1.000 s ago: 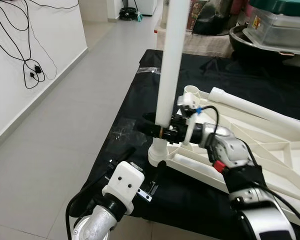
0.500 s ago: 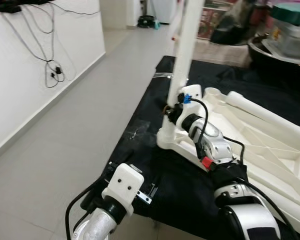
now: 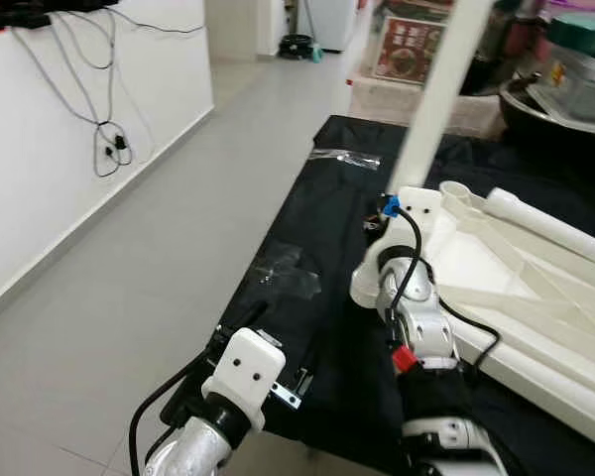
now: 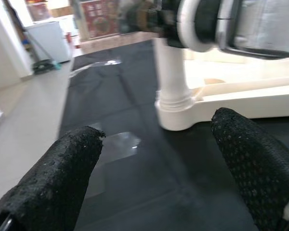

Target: Building children table

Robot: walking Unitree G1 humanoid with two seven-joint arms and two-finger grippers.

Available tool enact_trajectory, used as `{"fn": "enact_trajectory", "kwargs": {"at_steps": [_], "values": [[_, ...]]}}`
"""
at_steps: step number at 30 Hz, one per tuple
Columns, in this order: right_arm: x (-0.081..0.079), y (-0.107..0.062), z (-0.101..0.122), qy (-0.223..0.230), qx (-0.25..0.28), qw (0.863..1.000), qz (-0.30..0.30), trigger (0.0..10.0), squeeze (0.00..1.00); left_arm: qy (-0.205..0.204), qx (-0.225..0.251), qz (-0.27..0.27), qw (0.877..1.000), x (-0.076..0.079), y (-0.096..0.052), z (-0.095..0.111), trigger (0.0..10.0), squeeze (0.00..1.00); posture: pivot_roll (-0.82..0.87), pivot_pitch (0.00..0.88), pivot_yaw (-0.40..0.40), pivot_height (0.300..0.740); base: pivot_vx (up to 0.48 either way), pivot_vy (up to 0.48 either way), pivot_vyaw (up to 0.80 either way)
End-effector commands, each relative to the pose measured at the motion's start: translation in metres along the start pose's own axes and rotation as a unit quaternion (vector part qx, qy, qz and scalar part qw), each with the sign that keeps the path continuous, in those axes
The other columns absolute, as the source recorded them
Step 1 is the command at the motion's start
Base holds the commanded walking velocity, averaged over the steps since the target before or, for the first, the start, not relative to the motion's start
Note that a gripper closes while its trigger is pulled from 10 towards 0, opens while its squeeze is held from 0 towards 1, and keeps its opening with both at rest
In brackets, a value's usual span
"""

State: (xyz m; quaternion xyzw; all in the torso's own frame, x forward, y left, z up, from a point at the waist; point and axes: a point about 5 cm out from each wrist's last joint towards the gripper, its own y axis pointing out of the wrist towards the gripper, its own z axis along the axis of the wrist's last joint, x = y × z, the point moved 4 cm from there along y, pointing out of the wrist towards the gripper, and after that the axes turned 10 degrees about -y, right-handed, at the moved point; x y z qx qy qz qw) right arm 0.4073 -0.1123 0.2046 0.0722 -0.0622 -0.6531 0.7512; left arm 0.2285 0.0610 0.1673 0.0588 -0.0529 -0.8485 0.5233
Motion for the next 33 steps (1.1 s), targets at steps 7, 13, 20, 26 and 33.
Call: {"fn": "enact_trajectory", "kwargs": {"at_steps": [7,13,20,26,33], "values": [[-0.04,-0.023,0.002,0.066,-0.024,0.924,0.377,10.0,0.0,0.005,-0.002,0.003,1.0,0.0,-0.001,-0.002,10.0,0.0,0.13,0.048,-0.067,0.74,0.0,0.0,0.0],[-0.043,-0.059,-0.01,0.058,-0.074,0.824,0.559,10.0,0.0,0.005,-0.002,0.003,1.0,0.0,0.0,-0.002,10.0,0.0,0.14,0.053,-0.074,0.74,0.0,0.0,0.0],[-0.047,-0.019,-0.009,0.034,-0.055,0.887,0.457,0.0,0.0,0.007,-0.002,0.004,1.0,-0.001,0.0,-0.001,10.0,0.0,0.15,0.058,-0.075,0.74,0.0,0.0,0.0],[-0.039,-0.006,0.001,0.02,-0.032,0.915,0.402,0.0,0.0,0.007,-0.002,0.005,1.0,-0.002,-0.001,-0.001,10.0,0.0,0.14,0.06,-0.073,0.74,0.0,0.0,0.0],[0.037,0.014,-0.028,-0.084,-0.114,0.989,-0.029,0.0,0.0,0.005,-0.003,0.001,1.0,0.0,0.0,-0.002,10.0,0.0,0.13,0.062,-0.063,0.74,0.0,0.0,0.0]]}}
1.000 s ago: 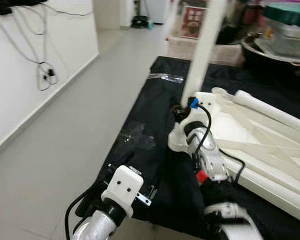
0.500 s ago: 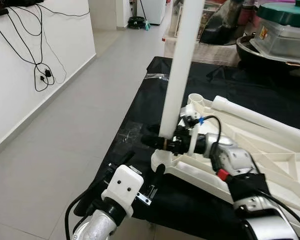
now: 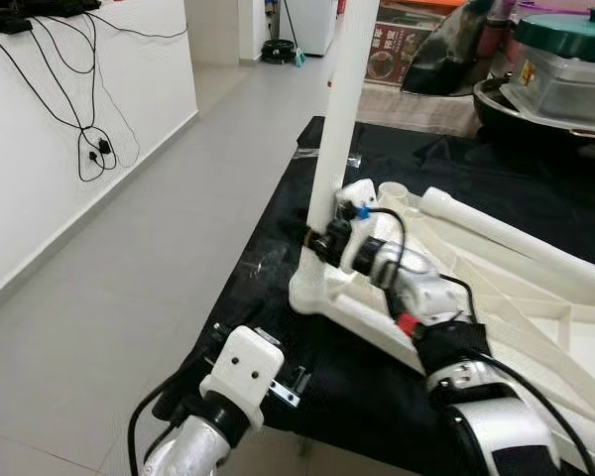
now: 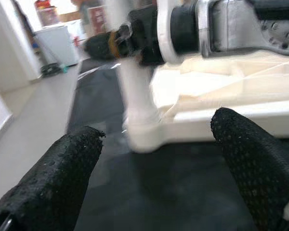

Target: Building children table

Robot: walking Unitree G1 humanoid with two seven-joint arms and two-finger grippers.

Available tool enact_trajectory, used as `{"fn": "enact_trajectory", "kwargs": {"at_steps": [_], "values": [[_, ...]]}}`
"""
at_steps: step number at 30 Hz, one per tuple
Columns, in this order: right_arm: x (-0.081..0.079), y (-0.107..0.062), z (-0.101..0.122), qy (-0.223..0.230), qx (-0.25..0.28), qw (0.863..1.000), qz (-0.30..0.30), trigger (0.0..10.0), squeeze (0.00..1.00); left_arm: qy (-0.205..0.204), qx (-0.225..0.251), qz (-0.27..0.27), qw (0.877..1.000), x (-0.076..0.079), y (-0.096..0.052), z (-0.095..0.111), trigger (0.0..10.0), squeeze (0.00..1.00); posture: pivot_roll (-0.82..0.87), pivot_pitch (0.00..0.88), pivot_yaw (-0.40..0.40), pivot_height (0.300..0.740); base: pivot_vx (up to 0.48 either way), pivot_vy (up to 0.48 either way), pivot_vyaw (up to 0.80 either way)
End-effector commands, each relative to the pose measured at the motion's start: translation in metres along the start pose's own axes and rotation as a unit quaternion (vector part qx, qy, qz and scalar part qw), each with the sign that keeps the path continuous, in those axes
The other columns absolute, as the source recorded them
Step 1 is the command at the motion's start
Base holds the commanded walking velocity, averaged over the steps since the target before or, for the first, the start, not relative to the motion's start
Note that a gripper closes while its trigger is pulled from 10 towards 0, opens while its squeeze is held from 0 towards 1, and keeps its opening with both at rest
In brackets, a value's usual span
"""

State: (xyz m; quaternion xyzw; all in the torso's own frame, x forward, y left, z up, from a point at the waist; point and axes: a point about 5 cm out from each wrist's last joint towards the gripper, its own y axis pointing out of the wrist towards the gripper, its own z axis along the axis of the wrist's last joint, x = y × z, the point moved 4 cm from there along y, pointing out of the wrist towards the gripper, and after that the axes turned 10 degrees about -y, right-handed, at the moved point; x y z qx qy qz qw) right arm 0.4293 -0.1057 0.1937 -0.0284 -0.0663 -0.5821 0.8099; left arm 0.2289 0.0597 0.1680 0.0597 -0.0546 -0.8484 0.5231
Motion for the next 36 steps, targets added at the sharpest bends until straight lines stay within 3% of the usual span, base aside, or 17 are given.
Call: {"fn": "enact_trajectory", "kwargs": {"at_steps": [1,4,10,11,14,15,17,18,19,25,26,27,29,30,31,34,36], "values": [[0.037,-0.012,-0.019,-0.011,-0.051,0.991,-0.125,0.0,0.0,0.005,-0.005,0.001,1.0,-0.001,-0.001,-0.002,10.0,0.0,0.13,0.062,-0.063,0.74,0.0,0.0,0.0],[0.061,-0.041,-0.03,-0.01,-0.081,0.95,-0.301,0.0,0.0,0.005,-0.005,0.0,1.0,0.0,-0.001,-0.002,10.0,0.0,0.14,0.067,-0.064,0.74,0.0,0.0,0.0],[0.039,-0.044,-0.028,0.012,-0.093,0.948,-0.303,0.0,0.0,0.005,-0.004,0.001,1.0,-0.001,-0.001,-0.002,10.0,0.0,0.14,0.067,-0.067,0.74,0.0,0.0,0.0],[0.028,-0.037,-0.022,0.028,-0.072,0.959,-0.273,10.0,0.0,0.004,-0.004,0.002,1.0,-0.001,-0.001,-0.002,10.0,0.0,0.13,0.068,-0.066,0.74,0.0,0.0,0.0],[0.013,-0.024,0.0,0.053,0.002,0.974,-0.222,10.0,0.0,0.004,-0.004,0.001,1.0,-0.001,0.0,-0.001,10.0,0.0,0.13,0.07,-0.068,0.74,0.0,0.0,0.0],[0.008,-0.019,0.013,0.047,0.043,0.979,-0.196,10.0,1.0,0.003,-0.004,0.001,1.0,0.0,0.0,-0.001,10.0,0.0,0.13,0.069,-0.068,0.74,0.0,0.0,0.0],[0.004,-0.015,0.022,0.048,0.072,0.982,-0.166,10.0,1.0,0.003,-0.004,0.001,1.0,0.0,0.0,-0.001,10.0,0.0,0.13,0.069,-0.068,0.74,0.0,0.0,0.0],[-0.003,-0.01,0.029,0.058,0.092,0.987,-0.118,10.0,0.85,0.002,-0.004,0.0,1.0,0.0,0.0,-0.001,10.0,0.0,0.13,0.07,-0.067,0.74,0.0,0.0,0.0],[-0.014,-0.006,0.032,0.101,0.098,0.989,-0.042,10.0,0.0,0.002,-0.004,0.0,1.0,0.0,0.0,-0.001,10.0,0.0,0.13,0.068,-0.066,0.74,0.0,0.0,0.0],[-0.036,-0.012,0.039,0.143,0.112,0.973,0.144,10.0,0.0,0.002,-0.004,0.0,1.0,0.0,0.0,-0.002,10.0,0.0,0.13,0.069,-0.065,0.74,0.0,0.0,0.0],[-0.044,-0.031,0.035,0.14,0.103,0.941,0.289,10.0,0.0,0.002,-0.004,-0.001,1.0,0.0,0.0,-0.002,10.0,0.0,0.13,0.068,-0.069,0.74,0.0,0.0,0.0],[-0.046,-0.037,0.034,0.146,0.098,0.927,0.331,10.0,0.0,0.002,-0.004,-0.001,1.0,0.0,0.0,-0.002,10.0,0.0,0.13,0.068,-0.069,0.74,0.0,0.0,0.0],[-0.046,-0.037,0.034,0.146,0.098,0.927,0.331,10.0,0.0,0.002,-0.004,-0.001,1.0,0.0,0.0,-0.002,10.0,0.0,0.13,0.068,-0.069,0.74,0.0,0.0,0.0],[-0.057,-0.052,0.032,0.133,0.094,0.892,0.422,10.0,0.0,0.002,-0.004,-0.001,1.0,0.0,0.0,-0.002,10.0,0.0,0.13,0.069,-0.068,0.74,0.0,0.0,0.0],[-0.062,-0.056,0.03,0.124,0.091,0.878,0.454,10.0,0.0,0.002,-0.003,-0.001,1.0,0.0,0.0,-0.002,10.0,0.0,0.13,0.069,-0.068,0.74,0.0,0.0,0.0],[-0.069,-0.057,0.027,0.114,0.085,0.864,0.483,10.0,0.0,0.003,-0.003,-0.001,1.0,0.0,0.0,-0.001,10.0,0.0,0.14,0.068,-0.069,0.74,0.0,0.0,0.0],[-0.073,-0.05,0.024,0.105,0.082,0.872,0.471,10.0,0.0,0.003,-0.003,-0.001,1.0,0.0,0.0,-0.001,10.0,0.0,0.14,0.067,-0.073,0.74,0.0,0.0,0.0]]}}
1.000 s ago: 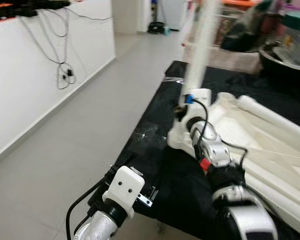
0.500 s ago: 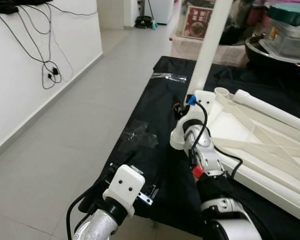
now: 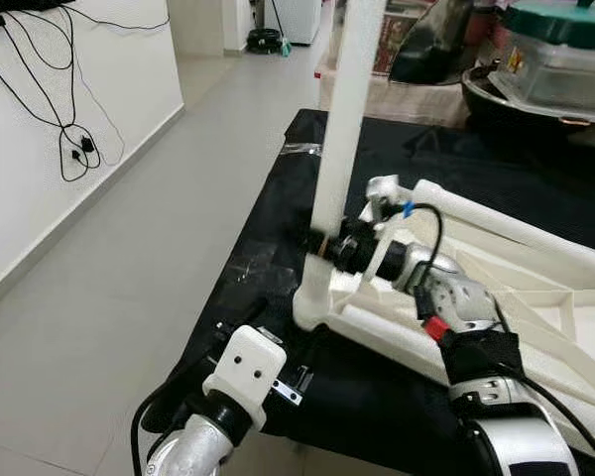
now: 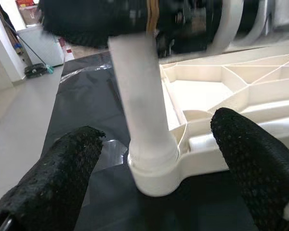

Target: Building children table

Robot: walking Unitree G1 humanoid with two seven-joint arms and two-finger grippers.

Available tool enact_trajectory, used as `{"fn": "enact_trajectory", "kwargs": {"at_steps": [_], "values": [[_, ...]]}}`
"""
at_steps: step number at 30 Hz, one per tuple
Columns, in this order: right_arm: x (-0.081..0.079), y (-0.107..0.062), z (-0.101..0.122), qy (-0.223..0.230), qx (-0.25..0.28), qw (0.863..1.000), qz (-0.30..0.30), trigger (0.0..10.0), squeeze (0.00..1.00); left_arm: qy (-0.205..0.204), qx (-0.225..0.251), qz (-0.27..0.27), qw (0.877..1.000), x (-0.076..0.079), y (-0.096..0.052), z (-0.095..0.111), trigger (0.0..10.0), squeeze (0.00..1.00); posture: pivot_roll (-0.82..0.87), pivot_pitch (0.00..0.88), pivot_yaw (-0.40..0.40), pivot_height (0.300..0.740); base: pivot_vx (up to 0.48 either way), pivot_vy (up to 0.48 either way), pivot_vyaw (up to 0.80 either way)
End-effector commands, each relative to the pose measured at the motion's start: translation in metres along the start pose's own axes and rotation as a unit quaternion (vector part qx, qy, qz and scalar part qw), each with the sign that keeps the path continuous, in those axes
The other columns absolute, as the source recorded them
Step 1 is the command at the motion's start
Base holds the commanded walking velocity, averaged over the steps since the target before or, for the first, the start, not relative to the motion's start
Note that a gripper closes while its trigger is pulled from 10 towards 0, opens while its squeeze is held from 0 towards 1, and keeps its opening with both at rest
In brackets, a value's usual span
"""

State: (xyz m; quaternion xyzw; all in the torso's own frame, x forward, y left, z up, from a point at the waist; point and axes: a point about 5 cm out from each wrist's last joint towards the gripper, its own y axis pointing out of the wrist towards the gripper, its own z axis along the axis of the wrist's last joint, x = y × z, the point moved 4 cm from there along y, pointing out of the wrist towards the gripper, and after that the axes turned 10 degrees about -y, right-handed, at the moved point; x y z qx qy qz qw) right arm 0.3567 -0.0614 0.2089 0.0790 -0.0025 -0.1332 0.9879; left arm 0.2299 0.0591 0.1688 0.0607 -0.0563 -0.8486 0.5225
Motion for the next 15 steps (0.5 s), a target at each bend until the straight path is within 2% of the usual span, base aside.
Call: {"fn": "enact_trajectory", "kwargs": {"at_steps": [1,3,5,6,7,10,11,12,14,15], "values": [[0.005,0.016,-0.009,-0.011,-0.018,1.0,-0.013,0.0,0.0,0.003,-0.006,0.0,1.0,0.0,-0.001,-0.002,10.0,0.0,0.14,0.068,-0.073,0.74,0.0,0.0,0.0],[0.01,0.02,-0.011,-0.025,-0.023,0.999,-0.032,0.0,0.0,0.003,-0.006,0.0,1.0,0.0,-0.001,-0.002,10.0,0.0,0.14,0.066,-0.074,0.74,0.0,0.0,0.0],[0.029,0.023,-0.008,-0.055,-0.024,0.991,-0.123,0.0,0.0,0.004,-0.006,0.002,1.0,0.0,-0.002,-0.002,10.0,0.0,0.14,0.062,-0.078,0.74,0.0,0.0,0.0],[0.034,0.022,-0.005,-0.063,-0.021,0.986,-0.15,0.0,0.0,0.004,-0.006,0.003,1.0,0.0,-0.002,-0.003,10.0,0.0,0.14,0.062,-0.078,0.74,0.0,0.0,0.0],[0.034,0.022,-0.005,-0.063,-0.021,0.986,-0.15,0.0,0.0,0.004,-0.006,0.003,1.0,0.0,-0.002,-0.003,10.0,0.0,0.14,0.062,-0.078,0.74,0.0,0.0,0.0],[0.051,0.014,0.003,-0.084,-0.021,0.967,-0.242,0.0,0.0,0.003,-0.007,0.003,1.0,0.0,-0.003,-0.003,10.0,0.0,0.14,0.058,-0.075,0.74,0.0,0.0,0.0],[0.055,0.011,0.004,-0.089,-0.022,0.961,-0.261,0.0,0.0,0.003,-0.007,0.003,1.0,0.0,-0.003,-0.003,10.0,0.0,0.14,0.058,-0.075,0.74,0.0,0.0,0.0],[0.055,0.011,0.004,-0.089,-0.022,0.961,-0.261,0.0,0.0,0.003,-0.007,0.003,1.0,0.0,-0.003,-0.003,10.0,0.0,0.14,0.058,-0.075,0.74,0.0,0.0,0.0],[0.079,-0.015,0.006,-0.113,-0.05,0.895,-0.43,0.0,0.0,0.002,-0.006,0.001,1.0,0.001,-0.002,-0.003,10.0,0.0,0.13,0.052,-0.071,0.74,0.0,0.0,0.0],[0.087,-0.034,0.004,-0.12,-0.07,0.848,-0.511,0.0,0.0,0.002,-0.006,0.0,1.0,0.001,-0.002,-0.004,10.0,0.0,0.13,0.052,-0.07,0.74,0.0,0.0,0.0]]}}
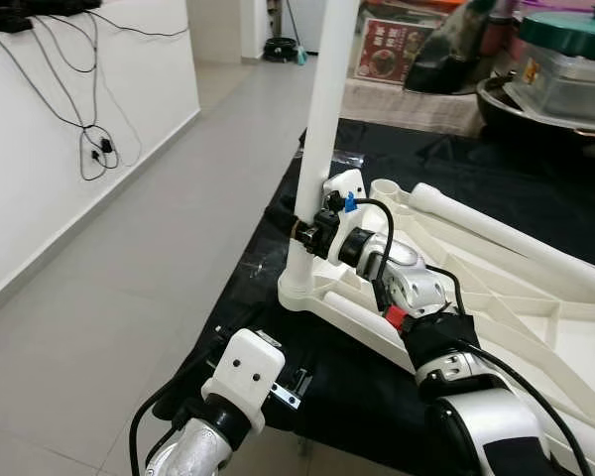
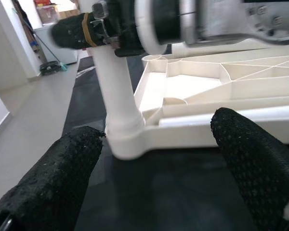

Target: Building children table

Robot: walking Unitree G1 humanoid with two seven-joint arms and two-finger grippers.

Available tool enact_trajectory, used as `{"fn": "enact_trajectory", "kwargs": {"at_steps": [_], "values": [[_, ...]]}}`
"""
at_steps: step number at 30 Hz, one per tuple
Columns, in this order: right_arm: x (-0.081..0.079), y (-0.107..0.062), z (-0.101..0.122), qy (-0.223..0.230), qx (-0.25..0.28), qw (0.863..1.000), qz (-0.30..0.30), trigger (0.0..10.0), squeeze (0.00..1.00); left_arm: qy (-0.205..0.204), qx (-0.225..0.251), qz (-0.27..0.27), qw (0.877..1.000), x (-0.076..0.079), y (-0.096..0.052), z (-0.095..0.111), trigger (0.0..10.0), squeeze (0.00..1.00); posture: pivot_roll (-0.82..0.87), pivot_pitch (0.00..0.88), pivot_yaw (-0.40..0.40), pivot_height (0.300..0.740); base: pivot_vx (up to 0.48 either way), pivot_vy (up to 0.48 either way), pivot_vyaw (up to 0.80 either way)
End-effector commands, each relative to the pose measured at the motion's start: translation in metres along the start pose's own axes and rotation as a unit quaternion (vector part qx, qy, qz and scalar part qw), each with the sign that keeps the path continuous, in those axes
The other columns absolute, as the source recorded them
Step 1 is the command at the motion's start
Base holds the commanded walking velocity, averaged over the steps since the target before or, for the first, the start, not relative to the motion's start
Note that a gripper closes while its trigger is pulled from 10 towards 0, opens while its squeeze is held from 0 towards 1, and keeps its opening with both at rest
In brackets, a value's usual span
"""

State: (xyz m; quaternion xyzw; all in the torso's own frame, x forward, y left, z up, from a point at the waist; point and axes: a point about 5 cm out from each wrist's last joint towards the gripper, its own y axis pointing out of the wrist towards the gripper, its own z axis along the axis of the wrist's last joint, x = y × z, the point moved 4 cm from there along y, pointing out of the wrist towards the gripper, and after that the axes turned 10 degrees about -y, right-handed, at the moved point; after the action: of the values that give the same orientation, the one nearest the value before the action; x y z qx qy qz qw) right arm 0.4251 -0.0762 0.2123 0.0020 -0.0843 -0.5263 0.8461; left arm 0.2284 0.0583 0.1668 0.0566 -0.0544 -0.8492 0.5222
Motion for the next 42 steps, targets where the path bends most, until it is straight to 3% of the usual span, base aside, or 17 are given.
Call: {"fn": "enact_trajectory", "kwargs": {"at_steps": [1,3,6,13,14,17,18,19,21,22,25,28,29,34,40,41,42], "values": [[0.039,-0.013,-0.01,-0.005,-0.031,0.992,-0.122,0.0,0.0,0.005,-0.003,0.001,1.0,0.0,-0.001,-0.002,10.0,0.0,0.13,0.052,-0.07,0.74,0.0,0.0,0.0],[0.068,-0.038,-0.025,-0.009,-0.073,0.957,-0.28,0.0,0.0,0.005,-0.003,0.0,1.0,0.0,-0.001,-0.002,10.0,0.0,0.13,0.048,-0.074,0.74,0.0,0.0,0.0],[0.074,-0.055,-0.036,0.004,-0.101,0.935,-0.34,0.0,0.0,0.005,-0.003,0.0,1.0,0.0,-0.001,-0.002,10.0,0.0,0.14,0.047,-0.074,0.74,0.0,0.0,0.0],[0.047,-0.051,-0.034,0.035,-0.08,0.936,-0.342,0.0,0.0,0.006,-0.004,0.001,1.0,0.0,-0.002,-0.002,10.0,0.0,0.13,0.042,-0.067,0.74,0.0,0.0,0.0],[0.036,-0.044,-0.029,0.058,-0.058,0.945,-0.315,10.0,0.0,0.006,-0.004,0.001,1.0,0.0,-0.002,-0.003,10.0,0.0,0.14,0.04,-0.069,0.74,0.0,0.0,0.0],[0.026,-0.036,-0.018,0.068,-0.021,0.957,-0.281,10.0,0.0,0.006,-0.004,0.0,1.0,0.0,-0.002,-0.003,10.0,0.0,0.14,0.042,-0.073,0.74,0.0,0.0,0.0],[0.014,-0.026,-0.007,0.087,0.016,0.97,-0.228,10.0,0.38,0.005,-0.004,0.001,1.0,0.0,-0.002,-0.003,10.0,0.0,0.14,0.044,-0.073,0.74,0.0,0.0,0.0],[0.001,-0.017,0.004,0.115,0.051,0.98,-0.152,10.0,1.0,0.006,-0.004,0.002,1.0,-0.001,-0.002,-0.003,10.0,0.0,0.13,0.048,-0.073,0.74,0.0,0.0,0.0],[-0.009,-0.012,0.017,0.128,0.077,0.985,-0.088,10.0,1.0,0.006,-0.004,0.003,1.0,-0.001,-0.001,-0.003,10.0,0.0,0.13,0.049,-0.074,0.74,0.0,0.0,0.0],[-0.012,-0.01,0.023,0.145,0.088,0.985,-0.037,10.0,0.0,0.006,-0.004,0.003,1.0,-0.001,-0.001,-0.003,10.0,0.0,0.13,0.051,-0.072,0.74,0.0,0.0,0.0],[-0.014,-0.011,0.027,0.157,0.094,0.983,-0.008,10.0,0.0,0.006,-0.004,0.003,1.0,-0.001,-0.001,-0.003,10.0,0.0,0.13,0.051,-0.072,0.74,0.0,0.0,0.0],[-0.022,-0.023,0.037,0.201,0.101,0.954,0.201,10.0,0.0,0.004,-0.003,0.002,1.0,0.0,0.0,-0.003,10.0,0.0,0.13,0.053,-0.077,0.74,0.0,0.0,0.0],[-0.022,-0.023,0.037,0.201,0.101,0.954,0.201,10.0,0.0,0.004,-0.003,0.002,1.0,0.0,0.0,-0.003,10.0,0.0,0.13,0.053,-0.077,0.74,0.0,0.0,0.0],[-0.043,-0.057,0.031,0.182,0.098,0.881,0.426,10.0,0.0,0.005,-0.002,0.003,1.0,-0.001,0.0,-0.002,10.0,0.0,0.13,0.059,-0.079,0.74,0.0,0.0,0.0],[-0.058,-0.059,0.018,0.163,0.07,0.863,0.474,10.0,0.0,0.006,-0.002,0.004,1.0,-0.001,0.0,-0.002,10.0,0.0,0.14,0.065,-0.08,0.74,0.0,0.0,0.0],[-0.06,-0.048,0.012,0.153,0.052,0.882,0.442,0.0,0.0,0.006,-0.002,0.004,1.0,-0.002,0.0,-0.001,10.0,0.0,0.14,0.064,-0.081,0.74,0.0,0.0,0.0],[-0.059,-0.039,0.011,0.139,0.052,0.9,0.409,0.0,0.0,0.007,-0.002,0.005,1.0,-0.002,0.0,-0.001,10.0,0.0,0.14,0.065,-0.078,0.74,0.0,0.0,0.0]]}}
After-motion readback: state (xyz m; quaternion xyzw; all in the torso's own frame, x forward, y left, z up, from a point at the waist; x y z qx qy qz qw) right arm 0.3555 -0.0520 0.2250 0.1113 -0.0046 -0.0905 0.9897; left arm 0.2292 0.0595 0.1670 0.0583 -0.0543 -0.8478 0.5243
